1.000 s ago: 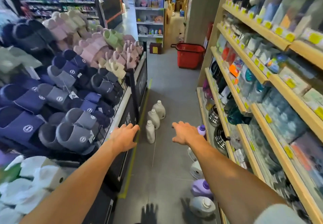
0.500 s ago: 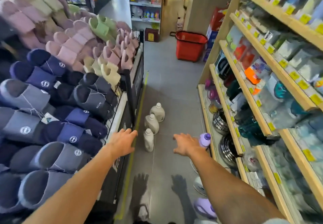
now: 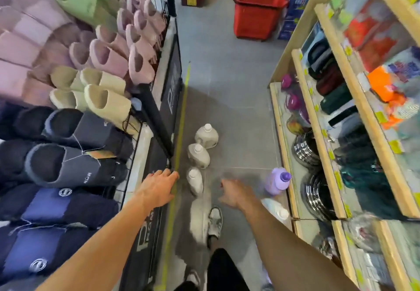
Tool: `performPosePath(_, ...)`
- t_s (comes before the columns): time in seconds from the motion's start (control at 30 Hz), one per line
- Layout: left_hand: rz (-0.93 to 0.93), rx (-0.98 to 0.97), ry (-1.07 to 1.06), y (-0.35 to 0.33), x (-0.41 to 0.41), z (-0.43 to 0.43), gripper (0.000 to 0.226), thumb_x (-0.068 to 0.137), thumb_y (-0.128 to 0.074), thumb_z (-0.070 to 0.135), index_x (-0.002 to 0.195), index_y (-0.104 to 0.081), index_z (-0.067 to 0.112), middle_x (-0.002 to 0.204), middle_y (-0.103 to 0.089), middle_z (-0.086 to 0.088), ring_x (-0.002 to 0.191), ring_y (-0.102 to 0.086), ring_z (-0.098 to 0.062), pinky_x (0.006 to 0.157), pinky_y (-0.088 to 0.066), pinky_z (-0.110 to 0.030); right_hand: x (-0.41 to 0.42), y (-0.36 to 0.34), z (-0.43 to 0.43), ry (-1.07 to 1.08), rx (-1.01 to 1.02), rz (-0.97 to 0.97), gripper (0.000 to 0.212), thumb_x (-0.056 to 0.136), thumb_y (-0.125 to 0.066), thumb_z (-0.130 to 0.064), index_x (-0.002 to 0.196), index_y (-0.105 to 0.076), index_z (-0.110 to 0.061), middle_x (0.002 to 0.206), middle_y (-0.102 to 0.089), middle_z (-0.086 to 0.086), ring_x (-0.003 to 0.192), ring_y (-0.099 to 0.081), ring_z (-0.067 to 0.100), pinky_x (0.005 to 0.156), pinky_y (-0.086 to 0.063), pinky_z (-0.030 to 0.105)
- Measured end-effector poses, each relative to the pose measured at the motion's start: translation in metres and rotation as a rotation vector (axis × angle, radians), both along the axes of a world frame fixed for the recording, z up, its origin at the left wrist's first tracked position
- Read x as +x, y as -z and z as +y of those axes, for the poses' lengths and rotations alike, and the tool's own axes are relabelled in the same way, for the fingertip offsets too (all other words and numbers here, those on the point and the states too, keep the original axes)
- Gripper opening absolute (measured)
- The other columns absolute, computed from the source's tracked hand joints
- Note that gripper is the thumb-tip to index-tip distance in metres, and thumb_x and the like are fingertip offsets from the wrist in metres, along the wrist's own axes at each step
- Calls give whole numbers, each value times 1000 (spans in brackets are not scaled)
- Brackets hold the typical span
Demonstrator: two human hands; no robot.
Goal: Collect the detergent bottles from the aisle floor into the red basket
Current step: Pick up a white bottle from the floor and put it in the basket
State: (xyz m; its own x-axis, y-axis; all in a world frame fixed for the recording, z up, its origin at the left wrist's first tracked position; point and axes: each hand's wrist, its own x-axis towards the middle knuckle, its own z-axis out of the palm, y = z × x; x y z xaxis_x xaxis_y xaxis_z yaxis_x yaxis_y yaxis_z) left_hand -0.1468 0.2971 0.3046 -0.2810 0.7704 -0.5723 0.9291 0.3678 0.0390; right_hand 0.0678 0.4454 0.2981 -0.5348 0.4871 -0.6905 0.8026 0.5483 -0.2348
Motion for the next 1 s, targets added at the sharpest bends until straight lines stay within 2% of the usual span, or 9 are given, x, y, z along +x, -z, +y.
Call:
performPosePath(0.23, -237, -165, -289, 139, -60, 90, 70, 84, -74, 43, 142, -37, 30, 135, -47, -7, 121, -52, -35, 99, -46, -50, -55, 144, 75, 77, -213, -15, 47, 91, -70, -36, 132, -52, -23, 130, -62, 8, 119, -60, 30, 84, -44, 33)
performPosePath(0.33, -306, -246, -330, 221, -83, 105, 81, 77, -76, 56, 144, -35, 34, 138, -45, -3, 125, -50, -33, 102, -45, -49, -60, 223, 72, 120, -296, -45, 53, 92, -66, -34, 140, -46, -25, 137, -58, 8, 127, -54, 29, 97, -45, 33)
performPosePath(0.43, -302, -268, -245, 325, -118, 126, 88, 79, -80, 41, 151, -32, 32, 148, -44, -6, 133, -46, -30, 106, -44, -42, -75, 323, 63, 171, -337, -50, 68, 93, -66, -37, 152, -35, -25, 148, -50, 6, 139, -45, 29, 107, -39, 34)
performPosePath(0.53, -231, -264, -35, 439, -148, 149, 106, 79, -81, 26, 159, -13, 35, 159, -32, -9, 140, -39, -32, 109, -42, -45, -97, 432, 50, 216, -326, 5, 87, 90, -70, -43, 159, -21, -20, 153, -44, 8, 142, -40, 31, 112, -37, 37)
performPosePath(0.63, -182, -220, 216, 541, -163, 168, 122, 74, -86, 36, 159, 2, 36, 167, -9, -7, 147, -30, -34, 113, -38, -49, -119, 533, 29, 473, -416, 127, 101, 86, -73, -40, 163, -8, -29, 151, -46, 5, 140, -43, 31, 109, -44, 42)
performPosePath(0.7, -199, -133, 337, 592, -164, 179, 127, 70, -85, 53, 156, 8, 42, 168, -5, -5, 148, -28, -34, 111, -39, -54, -130, 587, 21, 744, -488, 255, 97, 85, -79, -25, 159, -18, -38, 141, -54, -5, 132, -54, 22, 103, -49, 35)
performPosePath(0.8, -268, -22, 482, 641, -165, 185, 121, 67, -85, 58, 154, -3, 37, 167, -11, -7, 147, -30, -33, 109, -42, -54, -140, 639, 18, 871, -486, 376, 111, 76, -89, -27, 160, -17, -38, 127, -54, -21, 115, -55, 2, 93, -45, 20)
performPosePath(0.87, -295, 65, 536, 652, -164, 184, 115, 66, -86, 56, 153, -17, 30, 166, -19, -7, 147, -31, -32, 110, -41, -53, -139, 654, 22, 855, -534, 399, 116, 70, -92, -29, 160, -19, -37, 126, -56, -25, 109, -55, -4, 92, -47, 21)
performPosePath(1.0, -392, 103, 385, 658, -136, 169, 115, 68, -83, 58, 157, -22, 18, 163, -27, -6, 149, -28, -27, 112, -37, -49, -102, 652, 58, 707, -635, 369, 119, 64, -92, -36, 160, -22, -29, 147, -49, -13, 128, -50, -4, 105, -43, 14)
